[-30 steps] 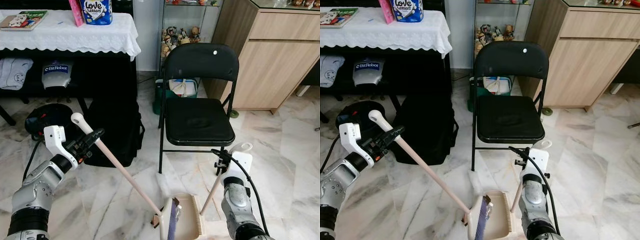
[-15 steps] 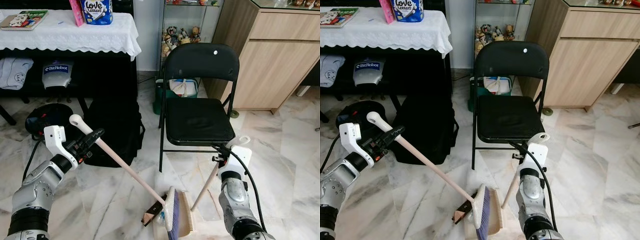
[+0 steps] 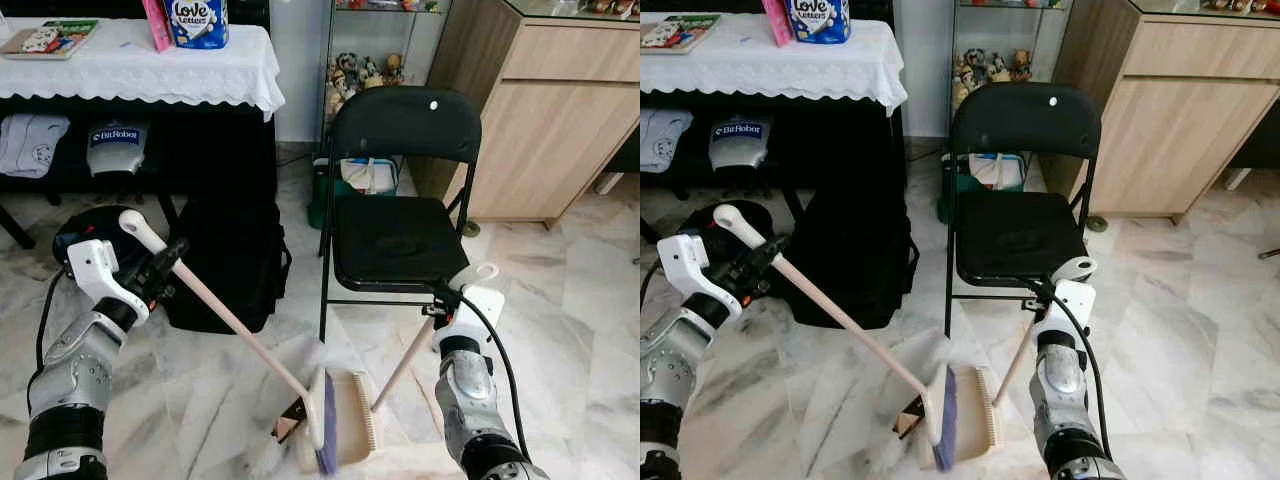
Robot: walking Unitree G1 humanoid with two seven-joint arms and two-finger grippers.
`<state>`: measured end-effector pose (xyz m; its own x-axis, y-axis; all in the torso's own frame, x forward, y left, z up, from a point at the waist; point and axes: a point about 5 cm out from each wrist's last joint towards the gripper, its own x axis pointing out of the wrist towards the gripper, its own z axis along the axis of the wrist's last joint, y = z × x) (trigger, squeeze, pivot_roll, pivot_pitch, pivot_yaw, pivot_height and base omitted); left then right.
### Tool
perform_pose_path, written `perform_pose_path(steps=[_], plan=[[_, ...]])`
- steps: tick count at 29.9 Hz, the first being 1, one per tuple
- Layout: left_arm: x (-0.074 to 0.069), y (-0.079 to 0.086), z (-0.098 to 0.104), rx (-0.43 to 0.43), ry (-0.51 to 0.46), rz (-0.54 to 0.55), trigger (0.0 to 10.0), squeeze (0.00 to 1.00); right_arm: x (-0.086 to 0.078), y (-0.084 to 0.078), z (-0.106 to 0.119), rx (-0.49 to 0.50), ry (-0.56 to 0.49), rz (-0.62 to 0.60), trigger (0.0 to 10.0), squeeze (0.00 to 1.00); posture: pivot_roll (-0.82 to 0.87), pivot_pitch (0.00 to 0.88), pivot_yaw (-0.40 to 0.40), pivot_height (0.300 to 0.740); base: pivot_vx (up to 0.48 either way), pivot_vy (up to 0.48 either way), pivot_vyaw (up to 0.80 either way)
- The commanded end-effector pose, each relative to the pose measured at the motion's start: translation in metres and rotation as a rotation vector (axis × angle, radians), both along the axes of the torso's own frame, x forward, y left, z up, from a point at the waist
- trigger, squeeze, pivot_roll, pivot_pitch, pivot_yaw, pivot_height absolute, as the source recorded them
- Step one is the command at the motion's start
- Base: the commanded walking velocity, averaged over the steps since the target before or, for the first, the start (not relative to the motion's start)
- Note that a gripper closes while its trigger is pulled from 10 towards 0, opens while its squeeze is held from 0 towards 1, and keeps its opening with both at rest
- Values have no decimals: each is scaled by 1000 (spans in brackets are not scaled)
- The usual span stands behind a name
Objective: Sweep floor
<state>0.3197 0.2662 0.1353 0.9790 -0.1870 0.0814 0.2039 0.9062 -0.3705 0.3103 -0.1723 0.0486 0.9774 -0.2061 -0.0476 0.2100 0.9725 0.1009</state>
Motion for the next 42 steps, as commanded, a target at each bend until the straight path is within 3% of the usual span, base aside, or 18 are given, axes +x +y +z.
perform_pose_path(steps=[1,7,19,29,36,42], plan=[[3,-1,14,-29,-68,5,10000,0,8,-3,20,7,-101,-16,10000,0,-48,69,-40,740,0,0,0],[4,-5,16,-31,-80,-10,10000,0,10,-1,24,17,-121,-7,10000,0,-49,68,-41,740,0,0,0],[5,2,27,-33,-131,53,10000,0,12,4,32,45,-166,20,10000,0,-45,67,-41,740,0,0,0],[10,13,44,-9,-213,229,10000,0,11,6,34,68,-176,28,10000,0,-49,62,-41,740,0,0,0],[11,12,45,94,-217,262,10000,0,11,6,35,74,-182,34,10000,0,-50,58,-40,740,0,0,0],[9,12,41,120,-219,305,10000,0,12,9,37,80,-188,40,10000,0,-49,46,-40,740,0,0,0]])
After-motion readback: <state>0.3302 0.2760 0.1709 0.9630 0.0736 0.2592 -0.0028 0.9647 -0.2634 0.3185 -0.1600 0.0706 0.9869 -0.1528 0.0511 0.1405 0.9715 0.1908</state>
